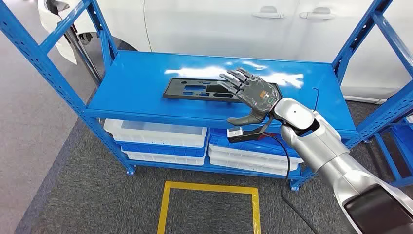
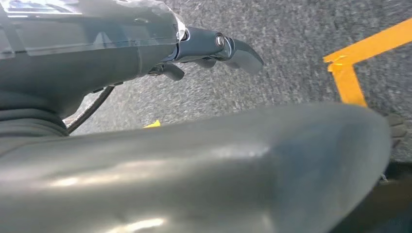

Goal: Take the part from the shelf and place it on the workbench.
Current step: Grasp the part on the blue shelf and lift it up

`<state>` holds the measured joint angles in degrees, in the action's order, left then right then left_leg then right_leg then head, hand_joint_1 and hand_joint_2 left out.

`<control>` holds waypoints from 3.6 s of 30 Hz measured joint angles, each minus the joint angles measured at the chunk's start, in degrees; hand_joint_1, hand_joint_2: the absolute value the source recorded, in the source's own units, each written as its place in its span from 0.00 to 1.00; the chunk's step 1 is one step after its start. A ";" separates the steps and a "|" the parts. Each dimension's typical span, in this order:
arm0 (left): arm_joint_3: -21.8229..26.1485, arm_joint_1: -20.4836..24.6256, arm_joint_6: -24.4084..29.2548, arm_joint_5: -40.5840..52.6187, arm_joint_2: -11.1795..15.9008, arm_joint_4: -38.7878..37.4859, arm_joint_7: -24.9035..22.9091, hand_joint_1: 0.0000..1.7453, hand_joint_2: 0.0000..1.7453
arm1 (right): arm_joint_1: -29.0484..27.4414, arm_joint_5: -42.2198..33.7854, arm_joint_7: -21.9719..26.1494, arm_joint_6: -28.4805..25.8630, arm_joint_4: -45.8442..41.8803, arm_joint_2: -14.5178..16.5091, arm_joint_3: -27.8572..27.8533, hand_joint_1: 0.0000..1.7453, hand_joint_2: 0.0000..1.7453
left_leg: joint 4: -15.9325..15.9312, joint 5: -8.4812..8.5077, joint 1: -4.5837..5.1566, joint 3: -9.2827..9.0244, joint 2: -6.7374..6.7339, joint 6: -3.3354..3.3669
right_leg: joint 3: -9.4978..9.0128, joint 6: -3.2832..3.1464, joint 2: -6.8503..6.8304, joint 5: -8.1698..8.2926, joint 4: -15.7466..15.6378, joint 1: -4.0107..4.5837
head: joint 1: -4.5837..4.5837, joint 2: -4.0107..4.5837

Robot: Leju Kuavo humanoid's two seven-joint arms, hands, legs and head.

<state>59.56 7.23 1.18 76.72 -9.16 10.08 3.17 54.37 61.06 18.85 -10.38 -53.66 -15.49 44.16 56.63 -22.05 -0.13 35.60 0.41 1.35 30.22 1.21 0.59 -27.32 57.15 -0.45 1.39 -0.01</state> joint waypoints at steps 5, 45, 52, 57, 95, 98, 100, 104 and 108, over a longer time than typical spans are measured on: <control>0.00 0.35 0.18 -0.02 -0.04 0.00 -0.03 0.00 0.00 | 2.15 -1.09 0.44 0.06 2.34 0.66 0.61 0.00 0.00 | -0.41 -0.65 -0.04 -1.29 0.07 0.84 | 6.73 0.74 -0.25 -4.23 11.94 -0.28 | -0.05 0.01; -0.05 -0.04 0.30 0.14 -0.26 0.04 1.53 0.00 0.00 | 6.54 -5.38 -2.02 -0.74 11.98 2.73 4.84 0.00 0.00 | 0.67 -2.52 0.31 -1.70 0.11 -0.40 | 4.71 -0.66 -0.58 3.18 0.14 0.42 | -0.03 0.01; -0.09 -0.02 0.83 0.20 -0.22 0.07 1.63 0.00 0.00 | 6.45 -5.38 -1.90 -1.27 12.86 3.39 5.02 0.00 0.00 | 16.05 -9.27 -0.36 5.88 -0.03 -2.50 | 3.42 -1.99 -0.64 3.02 -0.53 -0.22 | -0.03 0.01; -0.09 -0.04 0.85 0.20 -0.22 0.07 1.62 0.00 0.00 | 6.22 -5.38 -1.89 -1.31 13.20 3.72 5.06 0.00 0.00 | 5.80 -1.49 -0.59 2.41 -0.11 -2.39 | 2.03 -1.34 -0.54 1.54 -0.11 -0.18 | -0.03 0.01; -0.02 -0.21 0.16 -0.55 -0.12 0.07 1.65 0.00 0.00 | 4.10 -4.89 -2.70 -1.74 19.24 4.46 5.63 0.00 1.00 | 0.55 -1.69 -0.51 -1.30 -0.02 0.31 | 5.47 0.66 -0.48 -0.41 4.45 -0.19 | -0.03 0.01; -0.02 -0.32 0.04 -0.55 -0.13 0.07 1.70 0.00 0.00 | 3.43 -4.61 -2.76 -2.25 20.19 4.45 5.64 0.00 1.00 | 0.53 -1.70 -0.44 -1.29 -0.04 0.63 | 10.93 1.21 -0.49 -4.96 15.61 -0.32 | -0.03 0.01; -0.02 -0.43 -0.02 -0.55 -0.13 0.07 1.70 0.00 0.00 | 3.00 -4.39 -2.81 -2.49 20.67 4.45 5.65 0.00 1.00 | 0.62 -1.75 -0.43 -1.31 -0.02 0.60 | 11.55 1.25 -0.50 -3.68 16.07 -0.34 | -0.03 0.01; -0.02 -0.33 -0.10 -0.55 -0.13 0.07 1.70 0.00 0.00 | 3.28 -4.30 -2.96 -2.56 21.01 4.47 5.65 0.00 1.00 | 1.18 -2.15 -0.23 -1.22 0.03 -0.08 | 5.16 0.41 -0.53 2.72 2.06 -0.08 | -0.03 0.01; -0.02 -0.31 -0.15 -0.55 -0.13 0.07 1.71 0.00 0.00 | 3.20 -4.21 -3.24 -2.50 21.33 4.48 5.65 0.00 1.00 | 1.38 -2.53 -0.12 -1.16 0.02 -1.25 | 4.56 -0.84 -0.50 2.96 0.52 0.00 | -0.03 0.01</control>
<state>59.54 6.92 1.03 76.17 -9.29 10.14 4.89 57.57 56.84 15.61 -12.88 -32.34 -11.01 49.81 58.01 -24.58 -0.24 34.44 0.43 0.10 34.79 0.37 0.09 -24.36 57.67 -0.44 1.36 0.00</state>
